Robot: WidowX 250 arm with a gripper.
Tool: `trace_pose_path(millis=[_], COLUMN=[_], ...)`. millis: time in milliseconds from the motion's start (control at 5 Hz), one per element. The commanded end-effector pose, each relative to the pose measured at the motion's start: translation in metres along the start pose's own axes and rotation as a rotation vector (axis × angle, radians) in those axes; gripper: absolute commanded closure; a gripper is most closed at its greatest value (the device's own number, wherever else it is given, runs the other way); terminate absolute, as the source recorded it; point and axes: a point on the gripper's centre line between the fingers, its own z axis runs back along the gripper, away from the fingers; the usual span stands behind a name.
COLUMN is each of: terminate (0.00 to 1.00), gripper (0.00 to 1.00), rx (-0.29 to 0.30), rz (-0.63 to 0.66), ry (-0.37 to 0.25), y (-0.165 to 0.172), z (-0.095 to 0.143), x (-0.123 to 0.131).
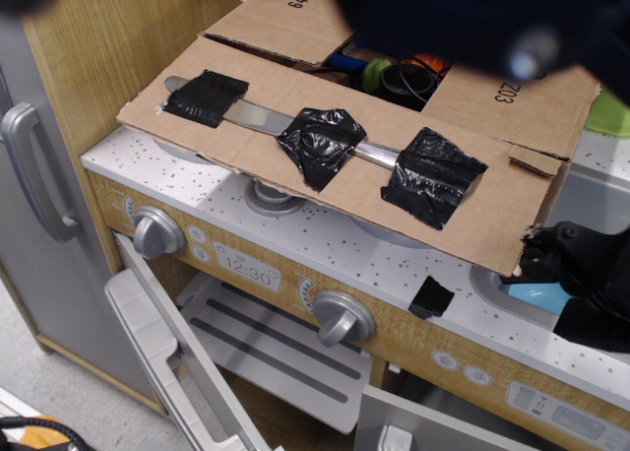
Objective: Close large4fbox flaps
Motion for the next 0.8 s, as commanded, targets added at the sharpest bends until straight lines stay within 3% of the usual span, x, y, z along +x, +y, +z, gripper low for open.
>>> trace_pose_path(millis=[0, 400, 600], terminate=[0.0, 0.0, 0.0], gripper=[0.0, 0.0, 0.0], rx=[0.083, 0.204, 0.212], rz=[-0.073, -0.223, -0.273], ry=[0.002, -0.079, -0.132], y=[0.031, 0.068, 0.077], z=[0.021, 0.024, 0.026], x=[0.017, 0.049, 0.068])
